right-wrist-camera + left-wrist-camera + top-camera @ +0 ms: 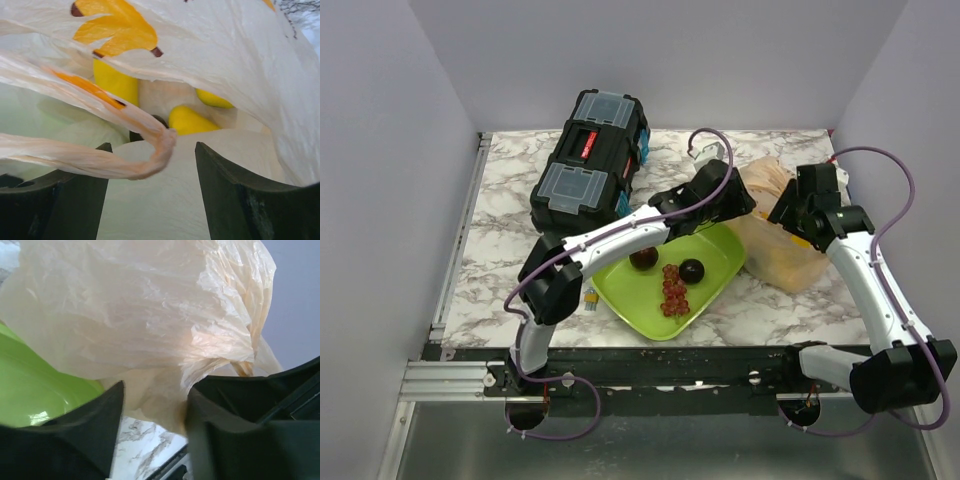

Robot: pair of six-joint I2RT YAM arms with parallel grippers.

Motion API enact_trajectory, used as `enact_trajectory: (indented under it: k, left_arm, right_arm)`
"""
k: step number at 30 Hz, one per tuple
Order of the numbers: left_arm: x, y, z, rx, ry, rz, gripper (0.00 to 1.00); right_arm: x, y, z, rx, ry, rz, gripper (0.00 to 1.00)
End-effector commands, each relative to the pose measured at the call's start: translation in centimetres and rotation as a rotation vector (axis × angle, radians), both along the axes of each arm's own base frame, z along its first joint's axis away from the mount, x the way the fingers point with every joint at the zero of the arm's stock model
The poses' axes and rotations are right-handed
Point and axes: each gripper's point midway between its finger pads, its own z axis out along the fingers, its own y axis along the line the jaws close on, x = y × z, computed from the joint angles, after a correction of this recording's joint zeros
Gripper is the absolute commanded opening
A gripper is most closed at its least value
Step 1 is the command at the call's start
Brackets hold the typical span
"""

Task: Take the fake fruits out of the plastic bag
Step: Adjust the plastic bag at the center of the board.

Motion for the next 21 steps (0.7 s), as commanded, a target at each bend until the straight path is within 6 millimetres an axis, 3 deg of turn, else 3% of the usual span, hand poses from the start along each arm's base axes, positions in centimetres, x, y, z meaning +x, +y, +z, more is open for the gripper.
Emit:
enact_trajectory:
  k: [1,6,8,13,16,21]
  left_arm:
    - [-1.8,-2.0,-0.2,-0.042,0.022,-0.122,0.38]
    - [-4.1,-0.4,1.3,-0.089,-0.058,-0.209,0.07]
    - [-5.3,0.1,2.0,-0.116,-0.072,-0.250,0.01]
    - [-7.5,0.8,2.1,-0.131,-0.053,-0.342,0.00]
    - [-8.1,1.3,1.2,-0.118,-0.041,-0.359,0.00]
    - [-8.8,1.6,2.1,-0.138,-0.061,-0.395,0.00]
  right_arm:
    - [0.8,1.1,-0.9,0.023,0.011,0.067,0.72]
    - [1.8,0.8,-3.6,0.006,0.074,0.029,0.66]
    - [2.2,1.0,-4.6,0.011,0.108,0.033,0.64]
    - [2.5,2.1,-6.4,0.038,0.174,0.095,0.64]
    - [2.6,2.3,-7.1,0.032,0.188,0.128,0.66]
    - [2.2,3.1,-9.6,0.061,0.271,0.175,0.67]
